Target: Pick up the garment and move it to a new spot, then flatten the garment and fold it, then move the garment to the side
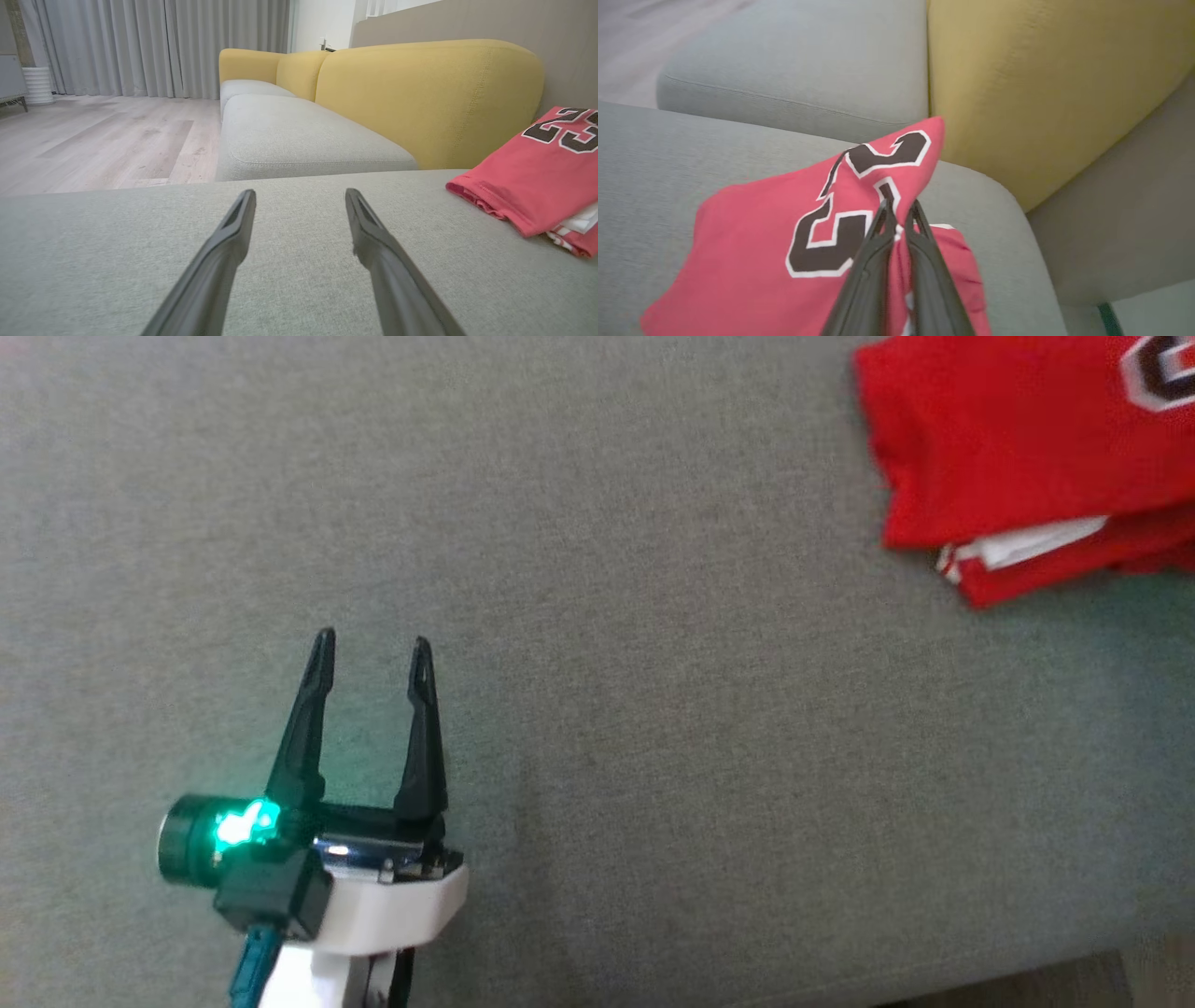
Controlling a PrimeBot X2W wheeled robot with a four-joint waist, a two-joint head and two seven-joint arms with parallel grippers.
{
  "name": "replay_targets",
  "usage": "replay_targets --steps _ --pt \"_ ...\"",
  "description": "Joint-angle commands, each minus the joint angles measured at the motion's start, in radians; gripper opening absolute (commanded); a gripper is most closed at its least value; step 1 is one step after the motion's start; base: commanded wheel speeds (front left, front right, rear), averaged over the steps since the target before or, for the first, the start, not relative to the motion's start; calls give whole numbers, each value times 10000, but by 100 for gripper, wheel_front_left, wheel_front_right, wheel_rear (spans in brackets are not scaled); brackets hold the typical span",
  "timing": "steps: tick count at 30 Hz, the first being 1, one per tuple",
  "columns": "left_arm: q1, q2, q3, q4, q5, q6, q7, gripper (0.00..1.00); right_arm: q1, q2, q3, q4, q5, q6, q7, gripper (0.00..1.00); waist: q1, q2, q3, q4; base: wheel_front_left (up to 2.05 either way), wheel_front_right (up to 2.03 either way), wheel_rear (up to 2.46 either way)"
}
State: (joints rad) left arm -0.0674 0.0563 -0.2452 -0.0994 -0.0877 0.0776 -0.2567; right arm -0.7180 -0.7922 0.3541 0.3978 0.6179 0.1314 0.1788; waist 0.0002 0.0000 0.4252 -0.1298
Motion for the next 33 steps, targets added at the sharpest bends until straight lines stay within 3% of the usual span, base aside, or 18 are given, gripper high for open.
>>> replay_targets --steps 1,2,7,14,22,25,27,33 --pt "-260 -60 254 -255 71 -70 -51 100 -52 -600 -416 -260 -226 -7 91 91 -2 0 248 -35 0 0 0" --pt "-305 -60 253 -226 56 -79 -51 100 -46 -647 -669 -290 -422 -7 53 100 -2 0 259 -6 0 0 0" --pt "-346 -60 400 -197 -238 30 -51 100 470 -118 -1465 -763 -1768 -7 -345 100 -2 0 -46 130 0 0 0" --pt "-4 -61 352 251 -807 -446 -51 100 2237 2296 -1232 -1510 -3022 -7 -1293 100 -2 0 -1140 383 0 0 0" --pt "726 -61 549 427 -1016 -123 -51 100 4308 4924 110 -781 -2974 -7 -4029 100 -2 0 -2744 824 0 0 0" --pt "1270 -61 639 391 -1020 -18 -51 100 5011 5852 206 -438 -3032 -7 -4379 100 -2 0 -3435 971 0 0 0" --pt "1669 -61 694 305 -976 44 -51 100 5523 6438 -215 -1004 -3359 -7 -4396 100 -2 0 -3837 1064 0 0 0" --pt "2543 -61 808 42 -850 286 -51 100 7157 7184 -1139 -2590 -4496 -7 -4402 100 -2 0 -4443 1323 0 0 0"
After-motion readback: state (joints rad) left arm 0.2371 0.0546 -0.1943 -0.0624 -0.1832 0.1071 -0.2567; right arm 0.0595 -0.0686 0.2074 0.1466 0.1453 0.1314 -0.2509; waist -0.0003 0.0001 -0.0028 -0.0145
